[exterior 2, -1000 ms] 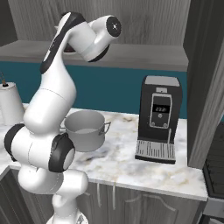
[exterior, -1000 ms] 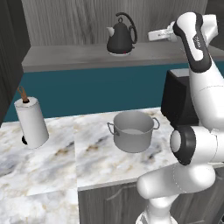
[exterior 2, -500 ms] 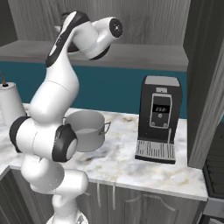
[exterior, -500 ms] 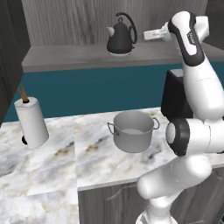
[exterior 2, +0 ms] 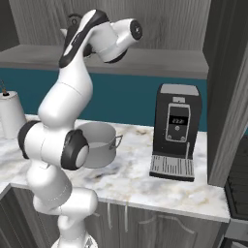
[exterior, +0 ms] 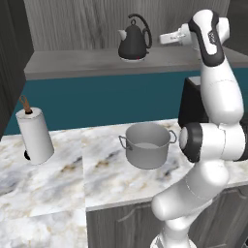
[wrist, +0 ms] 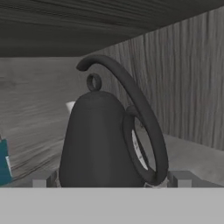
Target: Pick the kettle from the cabinet and place it on a stove burner. Then pick the pot from the counter and place it on another stove burner. Finally, turn both burners on.
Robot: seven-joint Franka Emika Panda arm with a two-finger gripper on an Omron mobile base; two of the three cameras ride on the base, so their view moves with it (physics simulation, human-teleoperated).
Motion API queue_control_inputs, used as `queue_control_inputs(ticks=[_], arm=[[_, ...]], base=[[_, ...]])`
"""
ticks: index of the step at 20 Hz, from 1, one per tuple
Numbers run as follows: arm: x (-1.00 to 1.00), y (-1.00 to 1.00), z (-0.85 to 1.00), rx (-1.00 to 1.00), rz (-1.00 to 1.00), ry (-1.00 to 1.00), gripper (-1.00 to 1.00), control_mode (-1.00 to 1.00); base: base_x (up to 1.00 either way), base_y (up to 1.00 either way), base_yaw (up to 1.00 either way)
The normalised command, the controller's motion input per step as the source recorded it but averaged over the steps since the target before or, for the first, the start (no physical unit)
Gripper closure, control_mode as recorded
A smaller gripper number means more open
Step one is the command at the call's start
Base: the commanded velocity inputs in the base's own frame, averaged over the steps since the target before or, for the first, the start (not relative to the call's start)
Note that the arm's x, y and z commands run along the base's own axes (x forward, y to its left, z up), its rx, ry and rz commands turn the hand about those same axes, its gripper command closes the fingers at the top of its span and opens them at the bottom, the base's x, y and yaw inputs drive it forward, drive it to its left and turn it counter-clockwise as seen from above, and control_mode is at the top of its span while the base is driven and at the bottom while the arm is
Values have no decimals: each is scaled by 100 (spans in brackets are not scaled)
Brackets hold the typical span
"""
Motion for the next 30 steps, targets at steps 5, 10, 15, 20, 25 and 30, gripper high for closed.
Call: queue_control_inputs(ticks=[5,10,15,20,25,30], arm=[[8,-5,0,0,8,-2,-100,-100],[0,-17,0,1,6,-6,-100,-100],[6,-17,0,2,6,-5,-100,-100],[16,-9,0,2,6,0,-100,-100],[21,-2,0,2,5,0,-100,-100],[20,0,0,1,4,0,-100,-100]], base=[[0,0,0],[0,0,0],[0,0,0],[0,0,0],[0,0,0],[0,0,0]])
